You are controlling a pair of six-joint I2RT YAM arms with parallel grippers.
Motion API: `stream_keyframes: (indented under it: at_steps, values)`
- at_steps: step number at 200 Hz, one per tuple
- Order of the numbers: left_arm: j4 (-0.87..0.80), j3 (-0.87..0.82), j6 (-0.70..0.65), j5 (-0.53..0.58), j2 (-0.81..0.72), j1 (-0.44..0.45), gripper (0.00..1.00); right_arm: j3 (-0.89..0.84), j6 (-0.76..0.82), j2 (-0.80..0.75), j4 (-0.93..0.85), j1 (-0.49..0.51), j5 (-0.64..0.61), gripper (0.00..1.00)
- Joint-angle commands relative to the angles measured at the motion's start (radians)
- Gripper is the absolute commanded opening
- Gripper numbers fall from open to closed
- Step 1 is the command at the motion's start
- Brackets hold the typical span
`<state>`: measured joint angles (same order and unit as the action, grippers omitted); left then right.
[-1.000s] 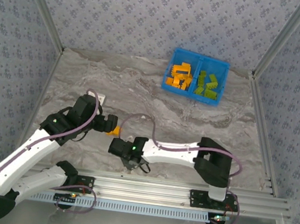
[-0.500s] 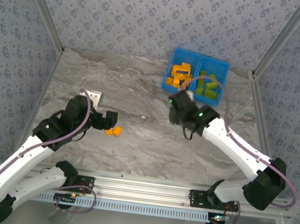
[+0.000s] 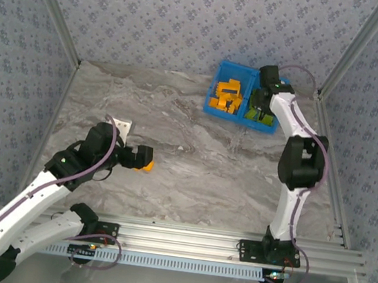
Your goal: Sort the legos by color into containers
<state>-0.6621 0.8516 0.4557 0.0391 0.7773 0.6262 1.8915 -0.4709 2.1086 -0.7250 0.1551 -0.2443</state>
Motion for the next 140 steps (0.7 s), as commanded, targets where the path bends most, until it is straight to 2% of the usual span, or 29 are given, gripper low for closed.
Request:
stream_keyframes:
  at_steps: [1, 23, 48, 86, 108, 140]
  values:
    - [-0.058, -0.015, 0.061, -0.039, 0.008, -0.004, 0.99, 0.149, -0.022, 0.119, -0.098, -0.021, 0.02, 0.35]
    - [-0.063, -0.055, 0.095, -0.039, -0.011, -0.003, 0.99, 0.234, -0.01, 0.192, -0.122, -0.026, 0.057, 0.4]
    - [-0.023, -0.106, 0.129, -0.025, -0.055, -0.002, 0.99, 0.261, -0.004, 0.191, -0.144, -0.027, 0.048, 0.52]
    - [0.007, -0.115, 0.136, 0.012, -0.044, -0.002, 0.99, 0.229, 0.001, 0.119, -0.136, -0.024, 0.069, 0.54]
    - [-0.002, -0.092, 0.137, -0.001, 0.008, -0.001, 0.99, 0.14, 0.002, 0.022, -0.096, 0.001, 0.065, 0.54]
    - [-0.01, -0.035, 0.144, -0.028, 0.157, 0.0, 0.99, -0.115, 0.009, -0.19, 0.008, 0.046, 0.067, 0.56]
